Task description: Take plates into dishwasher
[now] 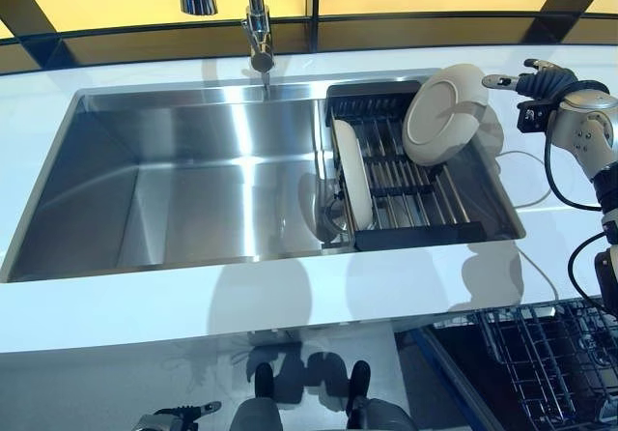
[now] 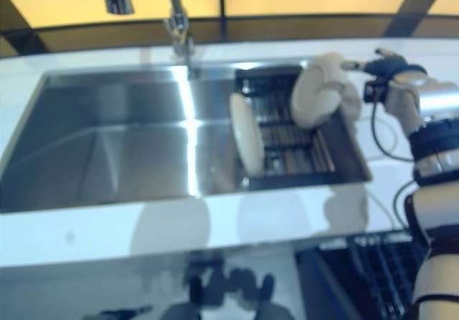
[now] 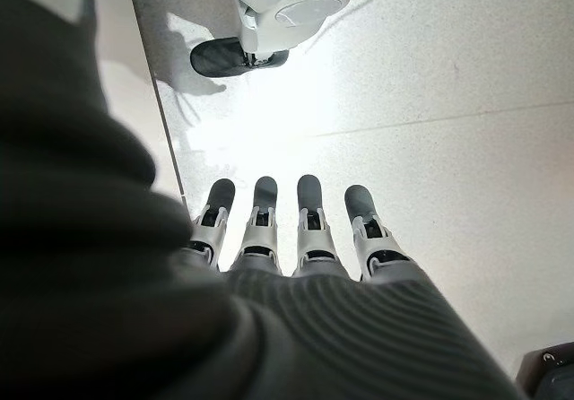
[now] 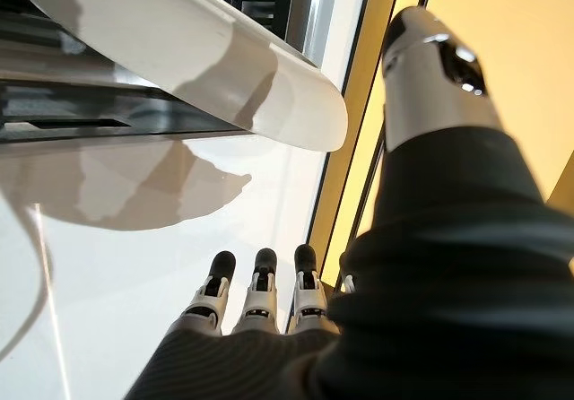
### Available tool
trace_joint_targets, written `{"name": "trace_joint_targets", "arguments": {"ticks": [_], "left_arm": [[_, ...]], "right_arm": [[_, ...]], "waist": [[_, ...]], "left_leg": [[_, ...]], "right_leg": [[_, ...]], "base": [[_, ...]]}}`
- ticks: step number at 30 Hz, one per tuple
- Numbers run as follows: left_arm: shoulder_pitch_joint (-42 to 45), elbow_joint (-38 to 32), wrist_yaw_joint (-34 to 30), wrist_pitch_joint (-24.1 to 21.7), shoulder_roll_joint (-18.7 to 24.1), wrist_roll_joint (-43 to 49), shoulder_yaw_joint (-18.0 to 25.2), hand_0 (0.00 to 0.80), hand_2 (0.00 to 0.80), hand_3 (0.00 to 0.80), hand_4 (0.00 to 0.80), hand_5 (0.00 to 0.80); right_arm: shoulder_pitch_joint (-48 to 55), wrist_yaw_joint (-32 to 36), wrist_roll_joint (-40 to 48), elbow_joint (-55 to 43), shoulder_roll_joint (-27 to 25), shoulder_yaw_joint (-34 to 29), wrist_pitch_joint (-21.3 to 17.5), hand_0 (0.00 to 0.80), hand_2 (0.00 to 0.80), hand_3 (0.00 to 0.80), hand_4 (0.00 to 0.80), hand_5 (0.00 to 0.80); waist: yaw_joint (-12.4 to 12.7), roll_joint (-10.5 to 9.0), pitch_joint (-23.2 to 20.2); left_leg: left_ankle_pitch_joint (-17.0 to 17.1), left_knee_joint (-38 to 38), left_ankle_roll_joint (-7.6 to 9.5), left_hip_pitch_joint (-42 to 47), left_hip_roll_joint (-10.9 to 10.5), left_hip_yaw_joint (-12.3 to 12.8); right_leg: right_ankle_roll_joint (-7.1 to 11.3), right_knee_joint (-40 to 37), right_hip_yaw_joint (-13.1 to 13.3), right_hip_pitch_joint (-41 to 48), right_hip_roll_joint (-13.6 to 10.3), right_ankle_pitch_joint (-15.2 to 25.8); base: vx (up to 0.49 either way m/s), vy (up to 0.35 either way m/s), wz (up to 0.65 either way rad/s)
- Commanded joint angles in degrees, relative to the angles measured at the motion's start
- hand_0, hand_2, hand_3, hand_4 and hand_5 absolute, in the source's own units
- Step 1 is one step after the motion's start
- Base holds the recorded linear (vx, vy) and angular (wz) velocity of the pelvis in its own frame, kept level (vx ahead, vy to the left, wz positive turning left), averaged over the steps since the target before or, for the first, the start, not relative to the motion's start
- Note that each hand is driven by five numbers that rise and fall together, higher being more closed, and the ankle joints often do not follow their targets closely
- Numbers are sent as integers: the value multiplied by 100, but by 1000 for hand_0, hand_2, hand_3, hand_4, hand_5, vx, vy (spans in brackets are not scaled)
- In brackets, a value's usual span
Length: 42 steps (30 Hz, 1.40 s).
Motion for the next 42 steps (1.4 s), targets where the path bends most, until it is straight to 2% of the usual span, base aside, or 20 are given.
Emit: {"name": "trace_joint_targets", "arguments": {"ticks": [1, 29, 42], "left_arm": [[-229, 193, -32, 128, 209, -68, -243, 0, 0, 0, 0, 0], [-358, 114, 56, 221, 178, -198, -198, 0, 0, 0, 0, 0], [-444, 62, 58, 238, 171, -320, -219, 0, 0, 0, 0, 0]], "right_arm": [[-777, -6, 50, -71, -64, 342, -135, 0, 0, 0, 0, 0], [-644, 30, 32, -325, 195, 280, 3, 0, 0, 0, 0, 0], [-539, 47, 203, -284, 390, 196, 60, 0, 0, 0, 0, 0]], "waist": [[59, -169, -80], [60, -144, 81], [64, -60, 218]], "left_leg": [[60, -15, -121, -177, 39, 17], [104, -15, -115, -267, -2, -6], [134, -15, -117, -364, -23, -12]], "right_leg": [[365, 0, 142, 150, -128, -230], [361, 0, 133, 58, -134, -176], [351, 0, 128, -47, -148, -143]], "base": [[0, 0, 0], [0, 0, 0], [-2, 1, 0]]}}
